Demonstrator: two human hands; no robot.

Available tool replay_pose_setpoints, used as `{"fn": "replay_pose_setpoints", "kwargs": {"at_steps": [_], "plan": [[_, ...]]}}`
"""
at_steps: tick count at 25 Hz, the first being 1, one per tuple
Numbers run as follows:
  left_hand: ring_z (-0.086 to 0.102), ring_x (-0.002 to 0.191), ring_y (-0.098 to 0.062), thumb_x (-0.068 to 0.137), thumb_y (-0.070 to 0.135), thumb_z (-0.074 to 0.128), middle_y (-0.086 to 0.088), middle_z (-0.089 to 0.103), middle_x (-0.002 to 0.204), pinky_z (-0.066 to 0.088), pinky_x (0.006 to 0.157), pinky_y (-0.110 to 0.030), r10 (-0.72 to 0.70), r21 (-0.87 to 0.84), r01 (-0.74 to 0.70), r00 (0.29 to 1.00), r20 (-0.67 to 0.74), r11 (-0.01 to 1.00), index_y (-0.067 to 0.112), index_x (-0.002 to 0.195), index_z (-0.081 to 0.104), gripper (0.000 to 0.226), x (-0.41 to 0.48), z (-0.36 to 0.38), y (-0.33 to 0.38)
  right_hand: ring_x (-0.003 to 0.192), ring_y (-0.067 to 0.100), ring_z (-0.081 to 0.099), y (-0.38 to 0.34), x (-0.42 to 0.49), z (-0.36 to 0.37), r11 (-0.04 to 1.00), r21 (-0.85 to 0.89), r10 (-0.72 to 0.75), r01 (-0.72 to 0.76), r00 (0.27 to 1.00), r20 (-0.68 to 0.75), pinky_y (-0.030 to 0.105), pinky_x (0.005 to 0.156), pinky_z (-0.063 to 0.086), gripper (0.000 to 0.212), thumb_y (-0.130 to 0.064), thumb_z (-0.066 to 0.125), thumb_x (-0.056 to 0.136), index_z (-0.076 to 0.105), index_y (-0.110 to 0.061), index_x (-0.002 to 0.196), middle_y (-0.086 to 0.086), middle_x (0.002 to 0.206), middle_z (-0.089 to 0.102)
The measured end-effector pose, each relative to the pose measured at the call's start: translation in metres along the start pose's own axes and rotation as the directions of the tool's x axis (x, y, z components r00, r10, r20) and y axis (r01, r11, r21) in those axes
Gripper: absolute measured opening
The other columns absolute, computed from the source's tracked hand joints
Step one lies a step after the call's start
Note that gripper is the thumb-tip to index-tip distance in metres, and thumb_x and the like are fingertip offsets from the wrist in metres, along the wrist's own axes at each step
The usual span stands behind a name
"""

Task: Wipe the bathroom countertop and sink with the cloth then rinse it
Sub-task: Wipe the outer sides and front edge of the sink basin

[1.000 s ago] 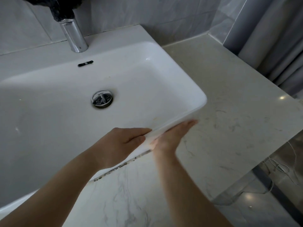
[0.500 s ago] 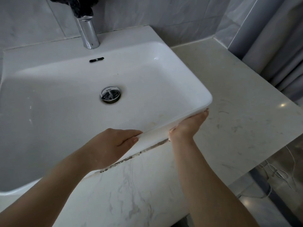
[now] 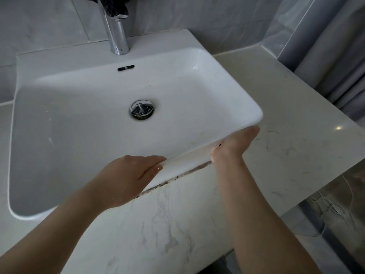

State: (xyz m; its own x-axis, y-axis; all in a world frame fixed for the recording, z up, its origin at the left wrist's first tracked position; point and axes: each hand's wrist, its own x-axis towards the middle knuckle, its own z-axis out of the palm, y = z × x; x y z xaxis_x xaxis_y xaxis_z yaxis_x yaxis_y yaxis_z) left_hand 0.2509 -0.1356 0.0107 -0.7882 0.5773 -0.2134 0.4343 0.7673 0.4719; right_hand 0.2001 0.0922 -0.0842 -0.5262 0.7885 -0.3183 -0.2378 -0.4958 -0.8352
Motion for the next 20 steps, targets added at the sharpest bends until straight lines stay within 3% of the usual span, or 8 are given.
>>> {"fn": "replay_pose_setpoints", "kwargs": {"at_steps": [2, 4, 6, 10, 13, 16, 18, 20], "plan": [[0.059, 0.088, -0.005, 0.096, 0.047, 0.021, 0.015, 0.066, 0.101, 0.047, 0.080, -0.028, -0.015, 0.011, 0.016, 1.000, -0.026, 1.000, 0.048, 0.122, 0.048, 0.038, -0.006, 0.000, -0.006, 0.141, 0.026, 0.027, 0.004, -0.054, 0.007, 0.974, -0.152, -0.163, 0.167, 0.986, 0.034, 0.052, 0.113, 0.021, 0.051, -0.038, 0.034, 0.097, 0.019, -0.047, 0.145, -0.009, 0.158, 0.016], [0.058, 0.089, -0.006, 0.094, 0.049, 0.020, 0.015, 0.066, 0.102, 0.047, 0.080, -0.029, -0.022, 0.004, 0.022, 0.999, -0.023, 1.000, 0.047, 0.122, 0.049, 0.041, -0.007, 0.000, -0.008, 0.146, 0.019, 0.010, 0.007, -0.096, 0.015, 0.908, -0.306, -0.290, 0.286, 0.956, 0.036, 0.045, 0.119, 0.013, 0.062, -0.018, 0.031, 0.100, -0.001, -0.034, 0.151, -0.014, 0.158, -0.001], [0.059, 0.089, -0.007, 0.090, 0.051, 0.017, 0.013, 0.067, 0.102, 0.047, 0.081, -0.030, -0.003, 0.004, 0.003, 1.000, -0.018, 1.000, 0.045, 0.121, 0.050, 0.046, -0.006, 0.000, -0.007, 0.145, 0.022, 0.012, -0.003, -0.079, 0.023, 0.892, -0.379, -0.272, 0.245, 0.962, -0.019, 0.047, 0.119, 0.014, 0.064, -0.017, 0.033, 0.100, -0.003, -0.030, 0.151, -0.004, 0.160, 0.001], [0.059, 0.089, -0.009, 0.088, 0.052, 0.015, 0.011, 0.067, 0.102, 0.047, 0.081, -0.031, 0.024, 0.034, -0.023, 0.999, -0.032, 0.999, 0.043, 0.122, 0.050, 0.049, -0.011, 0.001, -0.014, 0.140, 0.029, 0.030, -0.033, -0.002, 0.012, 0.954, -0.227, -0.227, 0.198, 0.968, -0.111, 0.055, 0.113, 0.027, 0.073, -0.030, 0.037, 0.085, 0.006, -0.032, 0.151, 0.001, 0.158, 0.019], [0.059, 0.085, -0.010, 0.083, 0.054, 0.011, 0.010, 0.067, 0.097, 0.048, 0.077, -0.030, 0.045, 0.060, -0.040, 0.995, -0.087, 0.997, 0.042, 0.119, 0.051, 0.056, -0.014, 0.004, -0.017, 0.145, 0.030, 0.010, -0.022, -0.079, 0.019, 0.975, -0.215, -0.058, 0.055, 0.998, -0.009, 0.055, 0.116, 0.015, 0.055, -0.037, 0.029, 0.102, -0.002, -0.048, 0.146, -0.007, 0.160, 0.001], [0.061, 0.074, -0.014, 0.080, 0.057, 0.007, 0.009, 0.069, 0.085, 0.045, 0.059, -0.025, 0.098, 0.102, -0.079, 0.975, -0.198, 0.992, 0.039, 0.112, 0.057, 0.062, -0.015, 0.009, -0.020, 0.147, 0.017, -0.004, 0.011, -0.135, 0.027, 0.906, -0.384, -0.172, 0.177, 0.984, 0.047, 0.040, 0.121, 0.002, 0.070, -0.009, 0.036, 0.100, -0.011, -0.014, 0.150, 0.003, 0.159, -0.011], [0.060, 0.058, -0.015, 0.086, 0.049, 0.018, 0.010, 0.067, 0.070, 0.034, 0.048, -0.014, 0.172, 0.173, -0.127, 0.947, -0.273, 0.977, 0.033, 0.107, 0.063, 0.052, -0.020, 0.010, -0.023, 0.147, 0.021, 0.006, 0.003, -0.096, 0.021, 0.905, -0.376, -0.216, 0.198, 0.976, -0.005, 0.040, 0.121, 0.008, 0.070, -0.006, 0.039, 0.097, -0.007, -0.007, 0.150, 0.009, 0.160, -0.004], [0.057, 0.047, -0.014, 0.090, 0.039, 0.029, 0.012, 0.064, 0.061, 0.033, 0.041, -0.014, 0.209, 0.222, -0.140, 0.922, -0.326, 0.965, 0.028, 0.102, 0.067, 0.041, -0.024, 0.011, -0.027, 0.138, 0.028, 0.030, -0.015, -0.041, 0.013, 0.949, -0.281, -0.158, 0.143, 0.987, -0.032, 0.045, 0.115, 0.025, 0.068, -0.014, 0.039, 0.096, 0.001, -0.020, 0.152, 0.011, 0.159, 0.013]]}}
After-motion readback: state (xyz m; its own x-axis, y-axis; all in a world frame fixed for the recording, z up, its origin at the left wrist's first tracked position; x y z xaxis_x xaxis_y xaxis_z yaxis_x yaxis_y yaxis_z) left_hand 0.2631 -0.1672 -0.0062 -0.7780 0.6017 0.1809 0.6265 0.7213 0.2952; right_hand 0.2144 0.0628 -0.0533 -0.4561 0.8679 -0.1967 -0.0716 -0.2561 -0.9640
